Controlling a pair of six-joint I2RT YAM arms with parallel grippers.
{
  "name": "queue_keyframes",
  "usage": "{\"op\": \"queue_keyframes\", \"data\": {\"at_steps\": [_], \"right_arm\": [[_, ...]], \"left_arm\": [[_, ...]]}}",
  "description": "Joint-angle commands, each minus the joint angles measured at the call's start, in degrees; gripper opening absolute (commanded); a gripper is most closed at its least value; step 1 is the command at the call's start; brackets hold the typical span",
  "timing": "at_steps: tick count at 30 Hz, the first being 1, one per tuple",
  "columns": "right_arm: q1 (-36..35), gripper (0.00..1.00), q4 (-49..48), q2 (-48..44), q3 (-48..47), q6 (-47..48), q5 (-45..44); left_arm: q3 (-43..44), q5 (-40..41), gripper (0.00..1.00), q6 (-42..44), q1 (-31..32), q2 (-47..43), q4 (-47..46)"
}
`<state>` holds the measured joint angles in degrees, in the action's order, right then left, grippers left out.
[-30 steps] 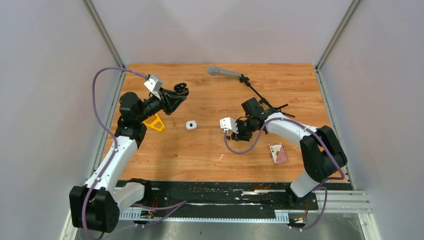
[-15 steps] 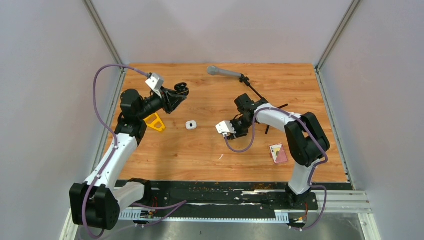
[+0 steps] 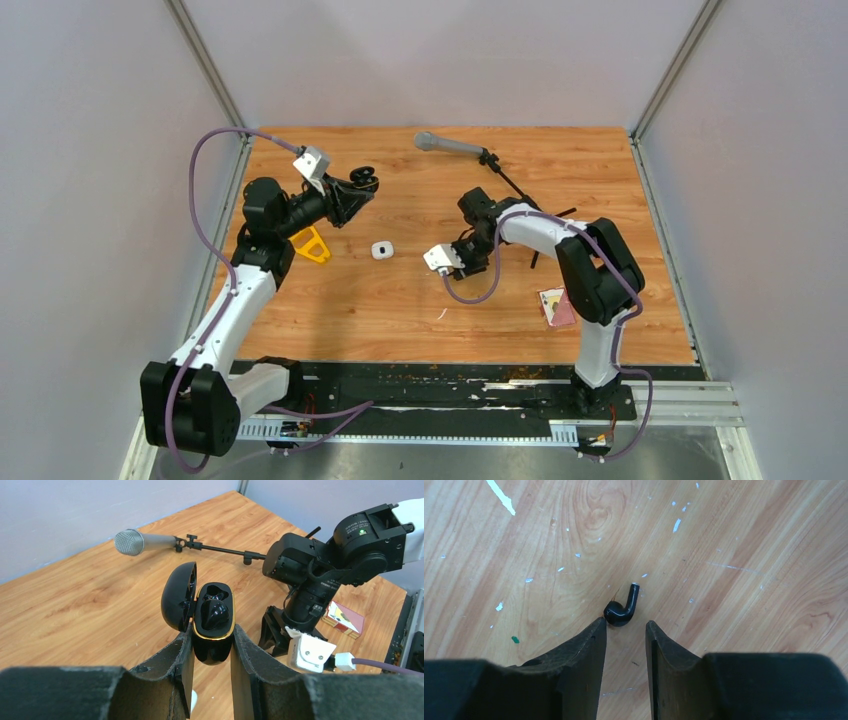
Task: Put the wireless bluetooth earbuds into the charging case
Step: Pick up the earbud from the center of the board.
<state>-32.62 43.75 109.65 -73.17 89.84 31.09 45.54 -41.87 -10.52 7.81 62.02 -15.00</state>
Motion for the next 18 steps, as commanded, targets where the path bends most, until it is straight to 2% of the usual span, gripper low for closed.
{"op": "queue_keyframes", "data": {"at_steps": [1,15,18], "right_arm": [[-1.0,0.35,2.1,1.1,-1.8,2.6,1.7],[-2.1,0.33,5.7,3.7,-4.8,-1.4,2.5],[-2.6,0.26,5.9,4.2,-4.9,-2.8,2.2]], "left_arm": [[2.2,-0.2,0.0,0.8,-0.3,-0.1,-1.7],[1.4,-0.2,0.0,0.2,-0.3,-0.4,-2.6],[1.3,-0.1,0.0,0.2,-0.3,-0.4,-2.7]]}}
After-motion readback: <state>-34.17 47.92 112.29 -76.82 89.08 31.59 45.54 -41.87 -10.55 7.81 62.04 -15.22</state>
